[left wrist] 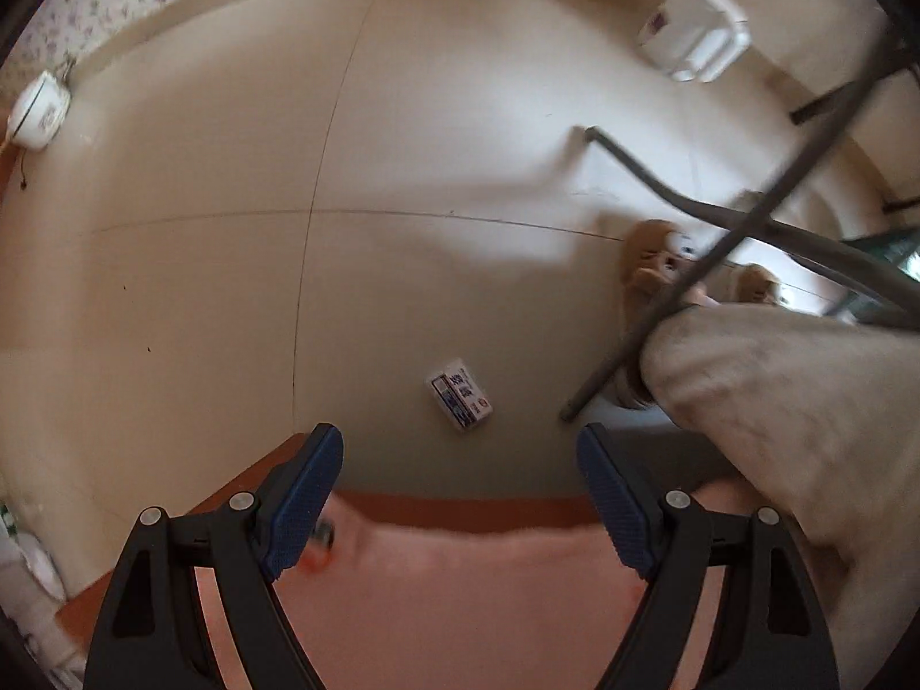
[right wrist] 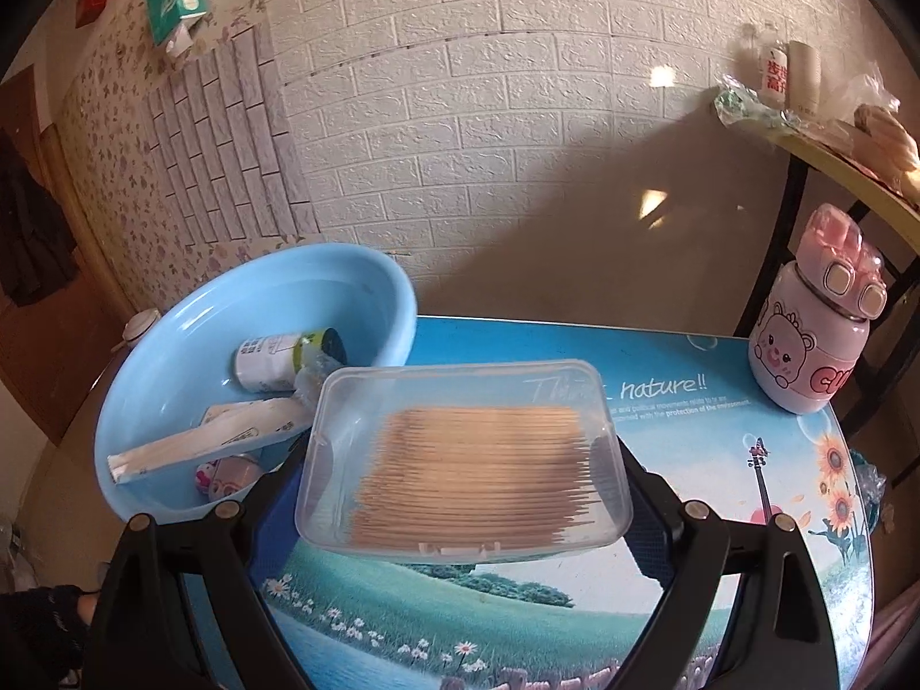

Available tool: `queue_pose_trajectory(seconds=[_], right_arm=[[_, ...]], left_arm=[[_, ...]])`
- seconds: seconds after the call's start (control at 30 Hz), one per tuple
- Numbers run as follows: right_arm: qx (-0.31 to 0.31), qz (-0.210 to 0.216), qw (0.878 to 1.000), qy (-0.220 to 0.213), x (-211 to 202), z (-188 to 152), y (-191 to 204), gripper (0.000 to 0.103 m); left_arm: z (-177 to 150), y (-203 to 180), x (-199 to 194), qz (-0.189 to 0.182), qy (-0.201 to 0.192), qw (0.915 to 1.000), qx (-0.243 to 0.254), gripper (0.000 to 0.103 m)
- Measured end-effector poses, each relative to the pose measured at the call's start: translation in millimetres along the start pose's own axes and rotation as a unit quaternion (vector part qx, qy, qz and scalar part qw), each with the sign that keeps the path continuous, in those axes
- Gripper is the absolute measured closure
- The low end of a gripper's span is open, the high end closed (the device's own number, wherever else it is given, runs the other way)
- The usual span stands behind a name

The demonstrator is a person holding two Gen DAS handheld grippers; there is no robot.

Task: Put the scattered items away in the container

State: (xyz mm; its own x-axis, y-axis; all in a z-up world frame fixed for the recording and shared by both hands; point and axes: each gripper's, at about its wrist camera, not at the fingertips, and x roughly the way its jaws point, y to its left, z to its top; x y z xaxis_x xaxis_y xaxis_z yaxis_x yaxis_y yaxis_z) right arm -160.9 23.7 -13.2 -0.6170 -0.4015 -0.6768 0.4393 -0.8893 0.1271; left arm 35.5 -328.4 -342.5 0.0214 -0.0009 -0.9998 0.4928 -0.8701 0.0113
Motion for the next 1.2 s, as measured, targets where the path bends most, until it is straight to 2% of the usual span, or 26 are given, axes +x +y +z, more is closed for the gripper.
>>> queue_pose_trajectory(seconds=[0.07, 0.2, 0.33, 0.4, 0.47, 0.57, 0.73, 0.83, 0.87, 0.93, 1.1, 1.2], right_arm=[[-0.002, -0.001, 1.0, -0.005, 3, 4, -1, 0.01], [0.001, 0.016, 1.0, -0.023, 0, 11, -1, 0.01], [0.01, 0.021, 0.999, -0.033, -5, 16, -4, 0.01], [0.015, 0.017, 0.999, -0.033, -6, 16, -8, 0.01], [0.021, 0.012, 0.999, -0.033, -6, 17, -15, 0.01], [0.035, 0.011, 0.999, -0.03, -3, 19, -26, 0.01], [0.022, 0.013, 0.999, -0.035, 5, 32, -31, 0.01], [0.013, 0.015, 0.999, -0.039, 11, 42, -30, 0.01], [0.009, 0.016, 0.999, -0.039, 12, 45, -29, 0.01], [0.001, 0.017, 0.999, -0.04, 14, 49, -28, 0.01], [-0.019, 0.01, 0.999, -0.041, 21, 62, -25, 0.01], [-0.03, 0.005, 0.999, -0.044, 26, 70, -23, 0.01]], left_arm=[[11, 4, 25, -0.006, 0.024, 0.9993, -0.027, 0.021], [31, 5, 67, -0.023, 0.046, 0.9959, -0.075, 0.021], [48, 2, 108, 0.031, 0.054, 0.9955, -0.072, 0.021], [52, 13, 131, 0.043, 0.082, 0.9888, -0.117, 0.021], [49, 28, 151, 0.059, 0.106, 0.9743, -0.19, 0.021], [39, 35, 168, 0.068, 0.112, 0.9585, -0.253, 0.021], [15, 22, 189, 0.077, 0.095, 0.9531, -0.277, 0.024], [7, 14, 205, 0.057, 0.105, 0.9564, -0.267, 0.024], [7, 16, 209, 0.04, 0.11, 0.9553, -0.272, 0.024], [4, 22, 210, 0.033, 0.1, 0.9519, -0.288, 0.023], [2, 23, 235, 0.066, 0.125, 0.9467, -0.289, 0.023], [5, 17, 259, 0.061, 0.143, 0.941, -0.3, 0.023]])
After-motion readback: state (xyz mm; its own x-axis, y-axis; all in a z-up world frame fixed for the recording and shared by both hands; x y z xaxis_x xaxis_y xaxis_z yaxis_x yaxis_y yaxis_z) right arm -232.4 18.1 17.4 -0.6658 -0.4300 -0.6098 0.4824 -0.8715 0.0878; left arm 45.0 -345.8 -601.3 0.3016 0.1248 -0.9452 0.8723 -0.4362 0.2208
